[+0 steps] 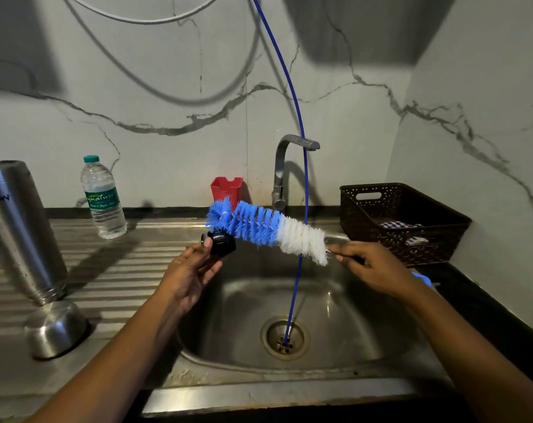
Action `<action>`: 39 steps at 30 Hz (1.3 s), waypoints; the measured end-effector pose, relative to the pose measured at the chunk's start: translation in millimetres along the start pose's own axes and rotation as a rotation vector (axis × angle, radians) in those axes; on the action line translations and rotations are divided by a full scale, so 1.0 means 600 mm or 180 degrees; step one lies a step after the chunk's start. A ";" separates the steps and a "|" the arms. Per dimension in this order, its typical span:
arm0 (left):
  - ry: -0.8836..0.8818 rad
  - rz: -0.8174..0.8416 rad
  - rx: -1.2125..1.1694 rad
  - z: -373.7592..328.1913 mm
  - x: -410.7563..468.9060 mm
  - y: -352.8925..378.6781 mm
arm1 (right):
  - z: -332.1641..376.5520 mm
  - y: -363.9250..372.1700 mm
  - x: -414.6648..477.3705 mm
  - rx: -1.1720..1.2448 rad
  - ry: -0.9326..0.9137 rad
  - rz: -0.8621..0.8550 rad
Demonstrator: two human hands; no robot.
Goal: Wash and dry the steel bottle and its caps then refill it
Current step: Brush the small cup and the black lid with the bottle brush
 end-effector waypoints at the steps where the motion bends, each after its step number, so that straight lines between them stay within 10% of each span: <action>1: -0.0034 0.0012 -0.0036 0.001 -0.001 0.001 | -0.001 0.000 0.000 -0.0027 0.0007 -0.0012; 39: 0.0170 -0.0928 -0.0192 -0.003 -0.002 -0.035 | -0.013 0.003 -0.004 -0.0042 -0.0047 0.0287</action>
Point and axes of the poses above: each hand's wrist, its own x-axis towards the middle knuckle, its own y-axis out of the palm, z = x × y, the point moved 10 cm from there along x, towards the middle knuckle, and after that the axes turned 11 degrees about -z, right-handed, at the moved point
